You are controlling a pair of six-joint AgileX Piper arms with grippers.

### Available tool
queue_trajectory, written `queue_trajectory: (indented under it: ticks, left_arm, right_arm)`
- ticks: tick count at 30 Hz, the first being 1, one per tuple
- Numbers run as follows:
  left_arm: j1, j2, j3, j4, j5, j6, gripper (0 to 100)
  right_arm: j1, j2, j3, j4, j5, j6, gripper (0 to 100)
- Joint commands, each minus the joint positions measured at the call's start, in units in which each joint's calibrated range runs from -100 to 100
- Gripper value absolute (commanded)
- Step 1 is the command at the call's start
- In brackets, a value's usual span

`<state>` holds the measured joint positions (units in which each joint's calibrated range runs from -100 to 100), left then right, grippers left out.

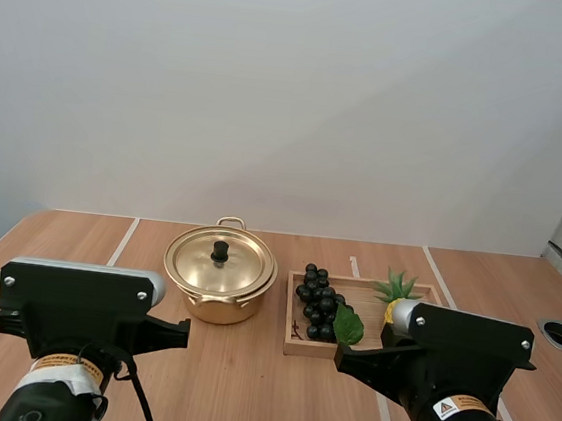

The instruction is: Open the pot, put the pineapple inside, and close it

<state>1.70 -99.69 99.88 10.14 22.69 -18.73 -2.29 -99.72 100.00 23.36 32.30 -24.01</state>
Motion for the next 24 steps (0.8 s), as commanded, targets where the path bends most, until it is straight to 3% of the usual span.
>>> queue_trajectory:
  ticks: [1,6,12,24]
  left_arm:
    - [-1.71,-0.31,0.12,-0.85,7.21,0.61,0]
    - [-1.99,-0.31,0.12,-0.85,7.21,0.61,0]
    - [-2.07,-0.31,0.12,-0.85,7.21,0.61,0]
    - [-2.18,-0.31,0.12,-0.85,5.23,0.61,0]
  right_arm:
    - [-0.10,-0.28,0.00,-8.69,-15.92,0.16,0]
    - [-0.10,-0.28,0.00,-8.69,-2.56,0.16,0]
    - [-0.10,-0.28,0.00,-8.69,-10.84,0.16,0]
    - [-0.56,-0.28,0.00,-9.54,-11.21,0.16,0]
